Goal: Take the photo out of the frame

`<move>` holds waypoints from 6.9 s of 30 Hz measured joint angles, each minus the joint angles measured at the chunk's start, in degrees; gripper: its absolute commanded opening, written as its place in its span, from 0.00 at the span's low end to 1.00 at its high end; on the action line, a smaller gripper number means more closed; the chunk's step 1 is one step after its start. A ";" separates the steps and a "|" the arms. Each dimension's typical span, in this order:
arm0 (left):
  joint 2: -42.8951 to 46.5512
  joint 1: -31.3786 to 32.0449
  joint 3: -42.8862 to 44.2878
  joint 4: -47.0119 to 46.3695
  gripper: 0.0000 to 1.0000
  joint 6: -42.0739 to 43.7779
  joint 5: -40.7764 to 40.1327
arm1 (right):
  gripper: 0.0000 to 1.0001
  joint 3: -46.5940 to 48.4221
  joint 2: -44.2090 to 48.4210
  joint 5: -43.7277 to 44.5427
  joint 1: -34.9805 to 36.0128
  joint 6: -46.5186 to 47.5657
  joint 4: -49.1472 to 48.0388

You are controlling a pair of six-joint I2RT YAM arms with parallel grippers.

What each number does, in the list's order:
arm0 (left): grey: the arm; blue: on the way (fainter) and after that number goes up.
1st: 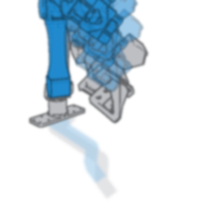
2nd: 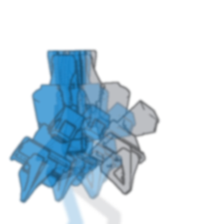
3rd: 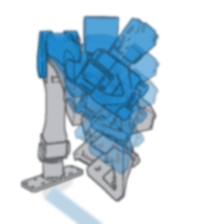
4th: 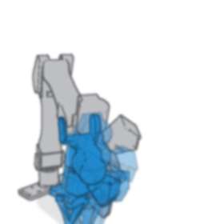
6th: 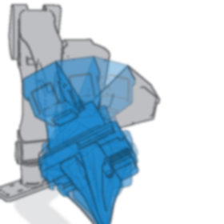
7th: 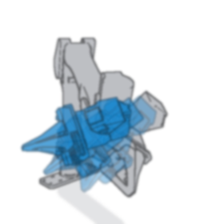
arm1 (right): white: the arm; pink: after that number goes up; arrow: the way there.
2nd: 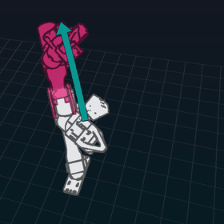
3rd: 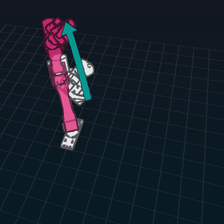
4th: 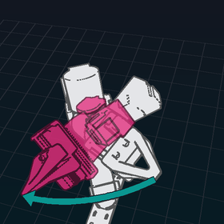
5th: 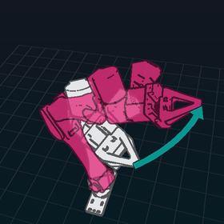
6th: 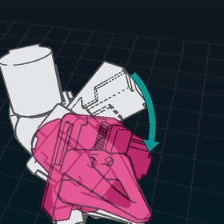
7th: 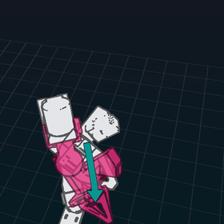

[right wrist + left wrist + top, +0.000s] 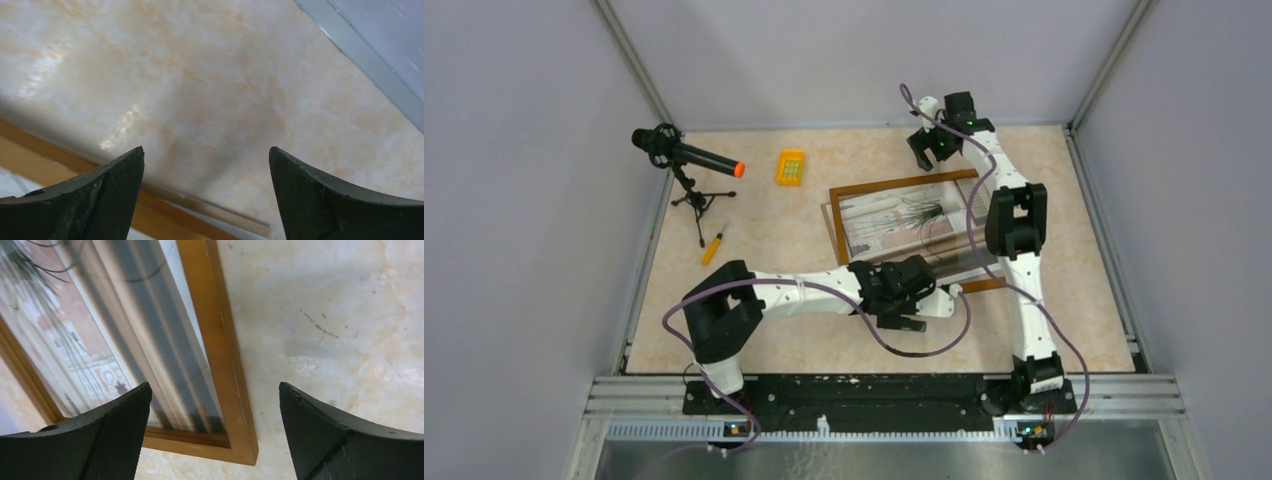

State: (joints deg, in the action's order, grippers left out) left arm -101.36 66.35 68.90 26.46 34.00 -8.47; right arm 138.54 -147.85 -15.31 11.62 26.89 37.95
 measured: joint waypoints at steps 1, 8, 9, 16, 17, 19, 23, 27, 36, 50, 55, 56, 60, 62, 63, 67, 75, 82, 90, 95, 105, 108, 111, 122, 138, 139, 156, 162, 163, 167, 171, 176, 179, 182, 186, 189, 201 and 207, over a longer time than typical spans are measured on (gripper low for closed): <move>-0.35 0.31 0.00 -1.14 0.99 -0.02 -0.83 | 0.84 0.00 -0.66 1.36 0.20 1.16 -0.74; -2.54 1.20 -0.48 -5.53 0.99 -0.76 -4.59 | 0.78 -0.68 -2.32 6.32 0.61 10.86 -3.61; -2.54 1.20 -0.96 -6.21 0.99 -0.94 -5.03 | 0.77 -1.27 -2.08 6.47 0.72 12.55 -3.98; -2.84 0.83 -5.29 -10.60 0.99 -1.25 -9.84 | 0.70 -8.72 2.45 7.78 1.25 21.73 -3.61; -2.71 0.68 -5.81 -11.61 0.99 -1.14 -10.67 | 0.70 -10.12 3.41 7.76 1.14 22.84 -2.82; -2.05 -0.11 -6.82 -12.61 0.99 -1.20 -10.69 | 0.68 -12.20 4.76 7.91 0.76 24.70 -1.90; -0.26 -3.34 -9.14 -13.29 0.99 -0.81 -10.49 | 0.68 -14.56 6.56 7.65 -0.90 27.67 0.63; 1.05 -9.33 -10.64 -13.16 0.99 0.52 -10.75 | 0.67 -19.80 10.19 6.64 -3.67 30.05 4.09; -1.22 -21.46 -8.28 -12.28 0.99 4.92 -13.40 | 0.59 -38.93 21.94 4.59 -7.74 32.30 10.62; -11.43 -31.17 5.73 -9.57 0.99 5.73 -15.15 | 0.65 -56.37 33.44 -6.75 -11.28 30.62 23.12; -10.47 -31.04 6.99 -5.88 0.99 3.52 -10.14 | 0.72 -55.84 32.37 -14.97 -17.40 26.38 26.58; -9.88 -30.77 6.99 -4.42 0.99 3.02 -8.41 | 0.73 -55.76 32.20 -15.93 -18.53 25.77 27.10; -4.66 -29.70 5.79 1.57 0.99 0.92 -1.36 | 0.75 -55.63 31.89 -18.23 -22.77 24.68 28.70; -1.01 -29.40 4.61 3.56 0.99 0.37 1.18 | 0.75 -56.04 31.89 -18.71 -24.26 24.20 28.48; 0.94 -29.27 3.91 4.39 0.99 0.20 2.36 | 0.75 -56.43 32.02 -19.10 -24.79 23.93 28.35; 7.82 -29.16 0.81 7.32 0.99 -0.39 5.05 | 0.76 -58.97 33.59 -19.74 -25.16 22.71 27.15; 12.61 -28.22 -2.78 12.74 0.99 -1.62 9.42 | 0.79 -61.29 35.47 -20.35 -25.51 21.90 26.18; 14.84 -12.00 -3.87 13.22 0.99 -4.22 15.43 | 0.78 -65.37 38.01 -20.57 -25.66 20.79 25.44; 7.48 1.92 -3.80 8.20 0.99 -8.74 17.53 | 0.74 -66.23 39.01 -20.70 -26.49 18.40 23.98; 4.79 8.22 -3.78 2.73 0.98 -11.47 15.02 | 0.71 -66.20 39.17 -20.31 -29.07 17.92 23.93; -5.22 11.65 0.11 -0.83 0.61 -13.99 12.90 | 0.44 -68.08 39.71 -17.73 -29.79 17.27 20.96; -6.93 11.65 1.88 -1.60 0.45 -15.43 11.45 | 0.35 -69.59 40.09 -16.61 -29.81 16.46 19.39; -7.89 11.52 3.15 -1.84 0.29 -16.76 10.75 | 0.29 -70.55 40.24 -16.00 -29.81 15.52 18.27; -14.08 8.24 14.23 -1.57 0.17 -22.16 11.80 | 0.27 -71.14 39.78 -16.96 -29.92 13.31 17.77; -17.94 4.26 19.41 0.07 0.85 -31.15 13.53 | 0.28 -70.10 37.81 -18.69 -27.58 7.82 18.27; -17.46 4.02 18.93 -0.11 0.93 -30.99 14.27 | 0.28 -69.81 37.64 -18.56 -26.88 7.54 18.29; 13.05 -40.52 -13.05 -6.25 0.96 -37.24 34.60 | 0.28 -77.64 37.18 -26.82 -19.12 3.41 19.30; 7.06 -43.69 -14.38 -6.34 0.96 -38.56 35.65 | 0.48 -81.11 37.20 -28.57 -15.10 2.89 21.31; 6.21 -43.80 -14.27 -6.40 0.94 -38.62 35.67 | 0.56 -81.18 37.22 -28.96 -15.15 2.82 21.92; 5.07 -44.26 -13.68 -7.80 0.77 -39.26 36.13 | 0.73 -80.78 38.34 -30.56 -17.40 2.43 24.61; 4.48 -44.48 -13.62 -8.76 0.65 -40.54 36.04 | 0.75 -78.31 39.06 -30.88 -22.75 3.28 25.31; 4.48 -44.61 -13.62 -11.10 0.66 -42.93 37.20 | 0.74 -78.05 41.03 -30.49 -22.43 3.87 22.80; 4.44 -44.59 -13.57 -12.13 0.67 -43.98 38.66 | 0.74 -77.26 41.07 -29.35 -20.57 2.56 21.73; 4.07 -44.50 -13.51 -12.81 0.69 -44.48 39.74 | 0.73 -74.69 39.91 -27.69 -19.69 0.48 21.07; 3.04 -43.76 -13.46 -13.46 0.72 -44.59 40.54 | 0.71 -70.60 37.11 -26.77 -19.50 -1.75 21.33; 2.23 -42.69 -13.09 -13.86 0.76 -44.57 41.07 | 0.70 -68.17 35.47 -26.45 -19.50 -3.15 21.75; 1.42 -40.74 -11.32 -14.97 0.90 -43.32 40.61 | 0.67 -63.43 33.77 -23.47 -19.50 -4.20 20.35; 6.47 -42.86 -13.94 -14.82 0.99 -43.01 37.00 | 0.66 -63.49 33.77 -23.43 -19.50 -4.17 20.28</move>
State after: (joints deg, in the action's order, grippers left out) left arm -94.89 23.49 54.96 11.64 -9.02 28.53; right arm 75.05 -114.08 -38.74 -7.88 22.72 58.24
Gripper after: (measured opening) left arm 0.975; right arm 0.662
